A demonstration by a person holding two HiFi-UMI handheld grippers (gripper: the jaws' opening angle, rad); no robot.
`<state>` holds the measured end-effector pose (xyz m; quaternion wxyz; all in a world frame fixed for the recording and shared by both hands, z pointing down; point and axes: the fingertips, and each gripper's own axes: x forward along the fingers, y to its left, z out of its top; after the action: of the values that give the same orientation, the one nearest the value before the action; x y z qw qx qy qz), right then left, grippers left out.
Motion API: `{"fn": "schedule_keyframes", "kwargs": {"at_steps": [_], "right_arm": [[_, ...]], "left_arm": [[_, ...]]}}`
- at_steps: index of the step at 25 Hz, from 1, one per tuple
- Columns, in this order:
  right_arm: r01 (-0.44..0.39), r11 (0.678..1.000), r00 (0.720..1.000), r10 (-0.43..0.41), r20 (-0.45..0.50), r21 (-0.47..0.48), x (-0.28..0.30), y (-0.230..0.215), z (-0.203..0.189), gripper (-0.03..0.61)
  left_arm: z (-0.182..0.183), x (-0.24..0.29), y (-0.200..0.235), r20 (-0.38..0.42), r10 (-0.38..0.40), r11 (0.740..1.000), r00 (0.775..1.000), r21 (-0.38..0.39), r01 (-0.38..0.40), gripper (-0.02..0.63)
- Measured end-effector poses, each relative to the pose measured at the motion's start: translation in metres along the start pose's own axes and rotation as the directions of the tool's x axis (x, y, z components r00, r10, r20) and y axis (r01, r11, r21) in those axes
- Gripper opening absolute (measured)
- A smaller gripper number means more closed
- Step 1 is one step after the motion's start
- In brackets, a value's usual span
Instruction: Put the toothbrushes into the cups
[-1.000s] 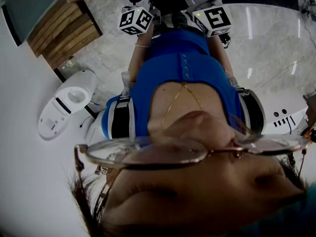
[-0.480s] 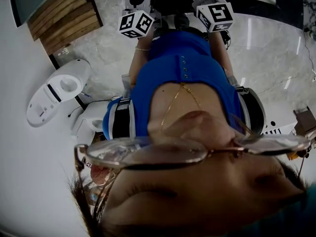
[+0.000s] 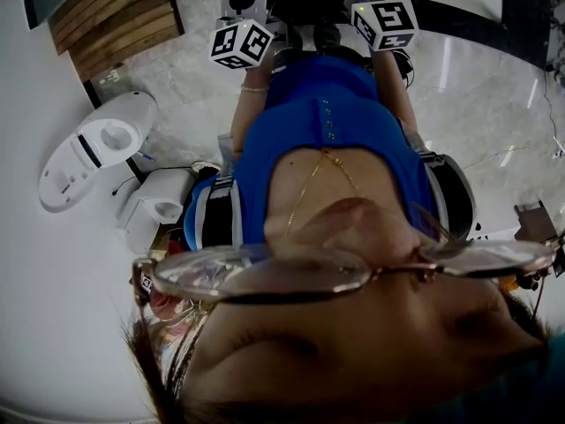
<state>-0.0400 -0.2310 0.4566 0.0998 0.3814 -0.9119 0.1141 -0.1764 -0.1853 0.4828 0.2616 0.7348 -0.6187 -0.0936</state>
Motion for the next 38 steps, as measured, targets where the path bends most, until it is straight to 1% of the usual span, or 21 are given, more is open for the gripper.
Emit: {"fn": "schedule_keyframes", "kwargs": {"at_steps": [9, 12, 18, 21, 26, 28, 32, 36, 38], "right_arm": [[0.0, 1.0, 1.0, 0.0, -0.026, 0.029, 0.009, -0.006, -0.018, 0.021], [0.013, 1.0, 0.999, -0.012, -0.032, 0.026, 0.014, -0.01, -0.024, 0.023], [0.017, 1.0, 0.999, -0.016, -0.029, 0.019, 0.014, -0.013, -0.024, 0.023], [0.028, 0.999, 0.999, -0.027, -0.023, 0.043, 0.012, -0.018, -0.026, 0.025], [0.053, 0.99, 0.999, -0.053, -0.004, 0.131, 0.009, -0.03, -0.031, 0.027], [0.059, 0.987, 0.998, -0.059, -0.004, 0.152, 0.008, -0.034, -0.034, 0.03], [0.048, 0.983, 0.999, -0.049, 0.005, 0.175, 0.008, -0.035, -0.036, 0.034], [0.049, 0.984, 0.999, -0.05, 0.003, 0.171, 0.009, -0.035, -0.036, 0.037], [0.044, 0.985, 0.999, -0.044, -0.002, 0.166, 0.009, -0.034, -0.037, 0.053]], "left_arm": [[-0.006, 0.006, 0.0, -0.013, -0.01, 1.0, 1.0, -0.012, 0.01, 0.129], [-0.009, 0.011, 0.003, -0.02, -0.014, 1.0, 1.0, -0.012, 0.014, 0.127], [-0.009, 0.013, 0.001, -0.026, -0.025, 1.0, 0.999, -0.015, 0.024, 0.126], [-0.009, 0.014, 0.0, -0.024, -0.027, 1.0, 0.999, -0.017, 0.027, 0.126], [-0.009, 0.014, 0.001, -0.022, -0.031, 0.999, 0.999, -0.021, 0.03, 0.126], [-0.009, 0.014, 0.001, -0.022, -0.031, 0.999, 0.999, -0.02, 0.031, 0.126], [-0.009, 0.015, 0.0, -0.022, -0.033, 0.999, 0.999, -0.022, 0.033, 0.126], [-0.011, 0.017, -0.001, -0.025, -0.04, 0.999, 0.999, -0.021, 0.04, 0.126], [-0.011, 0.017, -0.002, -0.027, -0.043, 0.999, 0.999, -0.021, 0.042, 0.127]]}}
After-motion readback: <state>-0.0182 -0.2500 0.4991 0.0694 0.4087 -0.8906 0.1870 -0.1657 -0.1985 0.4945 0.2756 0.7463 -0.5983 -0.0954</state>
